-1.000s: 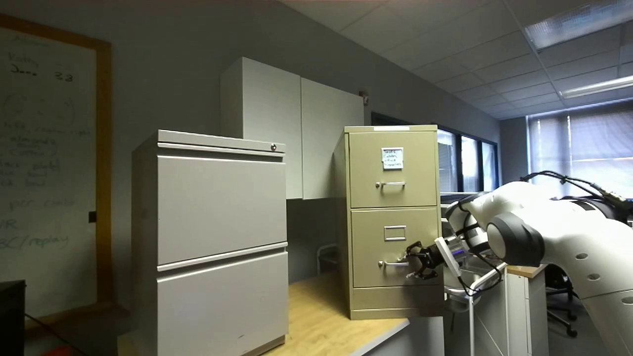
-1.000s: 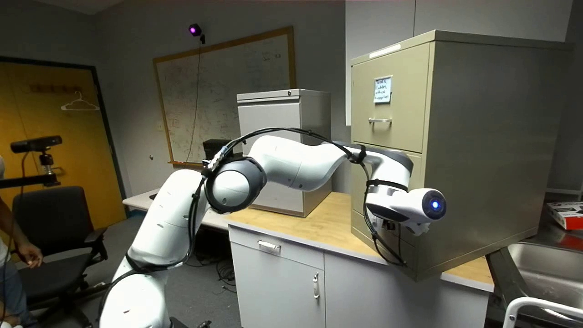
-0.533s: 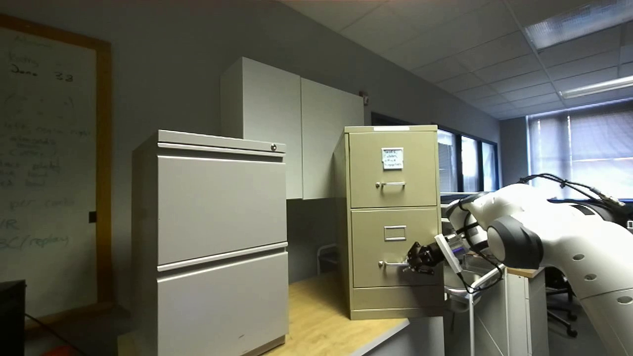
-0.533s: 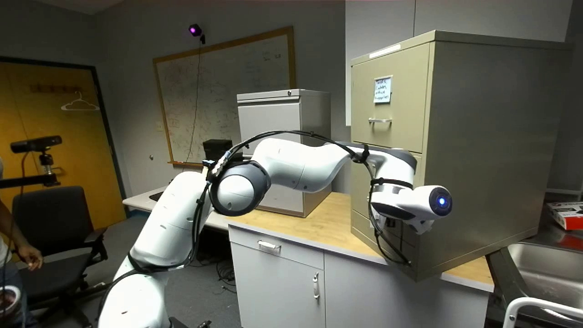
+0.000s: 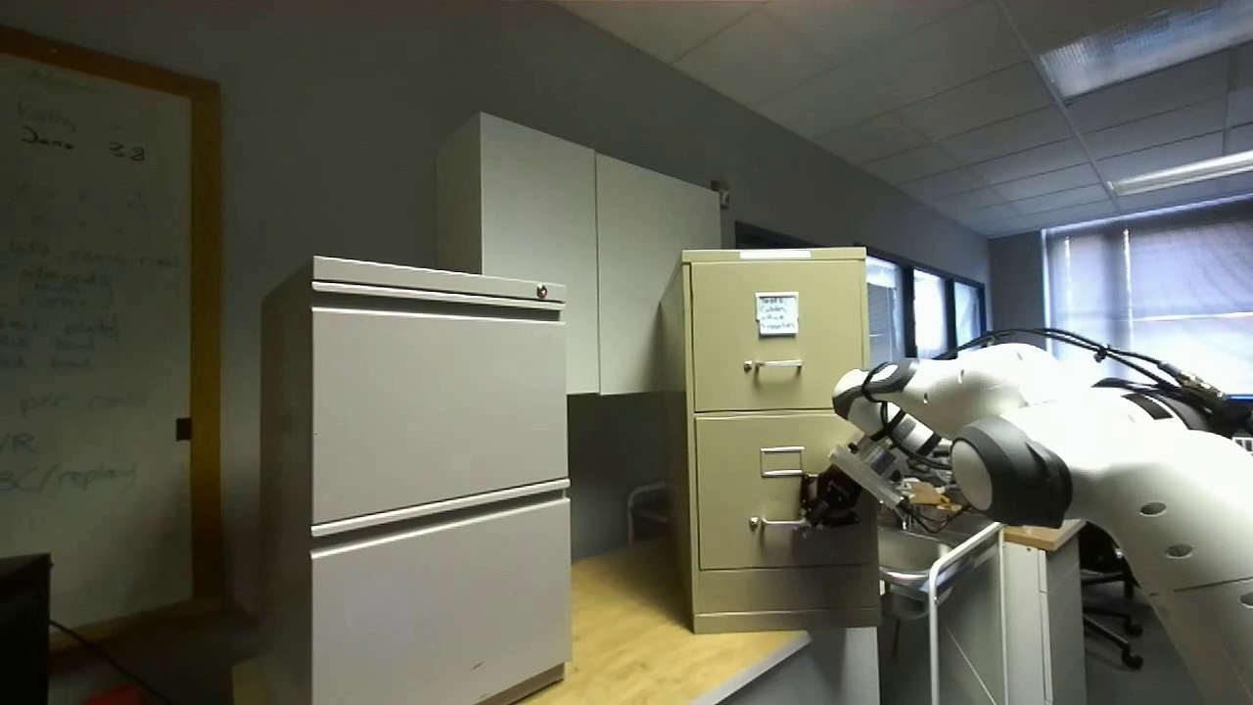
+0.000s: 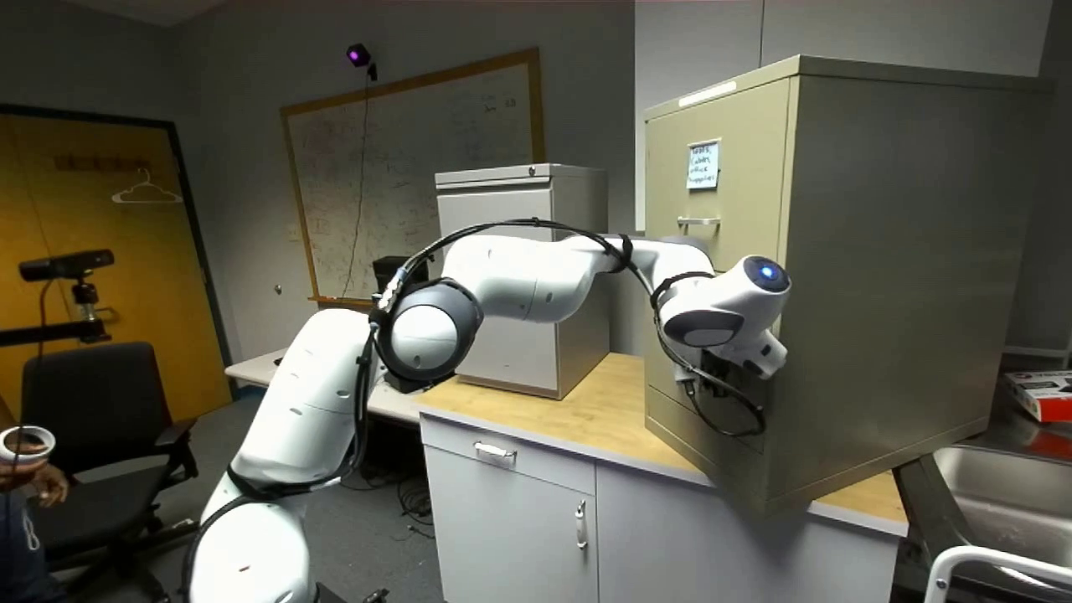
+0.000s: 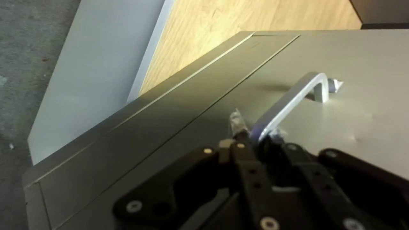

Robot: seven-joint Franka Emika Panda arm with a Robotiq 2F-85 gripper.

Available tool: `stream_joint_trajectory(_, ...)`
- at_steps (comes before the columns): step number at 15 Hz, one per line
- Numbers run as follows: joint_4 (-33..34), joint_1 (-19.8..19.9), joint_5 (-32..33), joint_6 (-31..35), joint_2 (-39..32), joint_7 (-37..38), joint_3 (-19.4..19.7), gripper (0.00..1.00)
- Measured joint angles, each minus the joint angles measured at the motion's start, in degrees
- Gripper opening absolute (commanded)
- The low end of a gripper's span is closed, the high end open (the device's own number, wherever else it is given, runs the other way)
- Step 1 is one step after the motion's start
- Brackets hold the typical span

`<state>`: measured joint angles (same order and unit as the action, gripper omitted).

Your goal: Open the bottom drawer of the file cabinet

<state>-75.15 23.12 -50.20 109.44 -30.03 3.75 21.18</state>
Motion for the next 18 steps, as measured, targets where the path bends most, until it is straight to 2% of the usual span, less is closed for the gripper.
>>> stream_joint_trajectory(5, -3.73, -6.02, 11.32, 5.37, 3.59, 4.15, 2.58, 0.04)
stream_joint_trajectory(10, -13.47, -9.23, 15.81, 9.54, 10.47, 4.81, 3.25, 0.04)
stream_joint_trajectory(14, -22.00, -7.72, 18.47, 13.11, 16.92, 4.86, -0.32, 0.04)
stream_joint_trajectory(18, -30.04, -7.02, 19.33, 15.68, 23.05, 4.51, -2.09, 0.04)
